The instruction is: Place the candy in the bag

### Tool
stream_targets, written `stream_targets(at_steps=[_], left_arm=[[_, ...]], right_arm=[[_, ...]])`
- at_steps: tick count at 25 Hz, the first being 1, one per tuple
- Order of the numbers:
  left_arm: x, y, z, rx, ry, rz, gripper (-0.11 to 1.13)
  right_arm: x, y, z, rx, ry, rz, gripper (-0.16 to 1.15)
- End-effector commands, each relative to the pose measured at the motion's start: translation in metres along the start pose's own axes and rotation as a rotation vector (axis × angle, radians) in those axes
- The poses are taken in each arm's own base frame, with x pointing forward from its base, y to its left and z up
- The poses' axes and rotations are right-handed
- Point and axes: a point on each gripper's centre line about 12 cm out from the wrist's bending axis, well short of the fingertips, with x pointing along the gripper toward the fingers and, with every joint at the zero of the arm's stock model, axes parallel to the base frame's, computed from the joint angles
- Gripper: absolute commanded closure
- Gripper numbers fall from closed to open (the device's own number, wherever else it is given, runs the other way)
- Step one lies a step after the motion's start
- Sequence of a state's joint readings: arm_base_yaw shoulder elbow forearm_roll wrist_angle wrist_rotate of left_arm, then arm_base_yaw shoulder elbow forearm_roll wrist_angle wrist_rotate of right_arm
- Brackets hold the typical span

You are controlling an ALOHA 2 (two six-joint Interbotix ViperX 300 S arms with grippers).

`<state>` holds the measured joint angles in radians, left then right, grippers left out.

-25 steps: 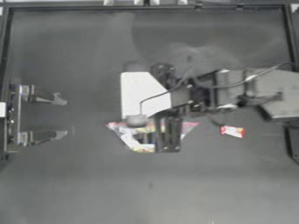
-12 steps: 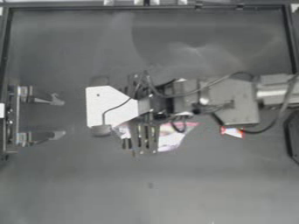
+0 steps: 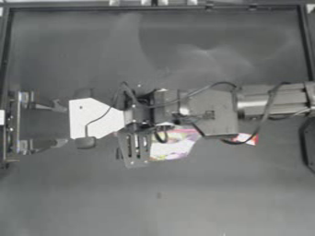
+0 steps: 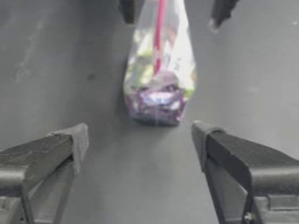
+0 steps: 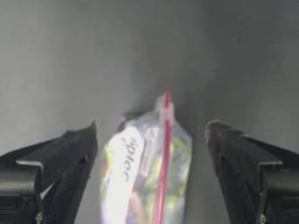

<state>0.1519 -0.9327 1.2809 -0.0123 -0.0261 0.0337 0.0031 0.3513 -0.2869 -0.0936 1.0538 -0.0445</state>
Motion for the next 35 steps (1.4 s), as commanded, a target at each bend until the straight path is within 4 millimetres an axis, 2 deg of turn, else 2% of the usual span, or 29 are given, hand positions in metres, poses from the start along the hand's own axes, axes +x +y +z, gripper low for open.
stream_targets(at_steps=[1,15,25,32,35], left_arm=[[0.000,0.000,0.005,-0.002,-0.023,0.002,0.02],[0.000,0.000,0.004,-0.002,-0.028,0.002,0.02],[0.000,0.000,0.004,-0.004,-0.028,0.002,0.02],[-0.001,0.000,0.002,-0.005,-0.031,0.003,0.02],[-0.001,0.000,0.002,-0.005,-0.031,0.003,0.02]], right_arm=[[-0.017,-0.003,0.010,-0.001,-0.036,-0.012,-0.01],[0.002,0.000,0.010,-0.024,0.002,-0.034,-0.01],[0.008,0.001,0.012,-0.038,0.025,-0.054,0.00],[0.011,0.001,0.011,-0.041,0.039,-0.051,0.22],[0.010,0.001,0.011,-0.042,0.039,-0.054,0.25]])
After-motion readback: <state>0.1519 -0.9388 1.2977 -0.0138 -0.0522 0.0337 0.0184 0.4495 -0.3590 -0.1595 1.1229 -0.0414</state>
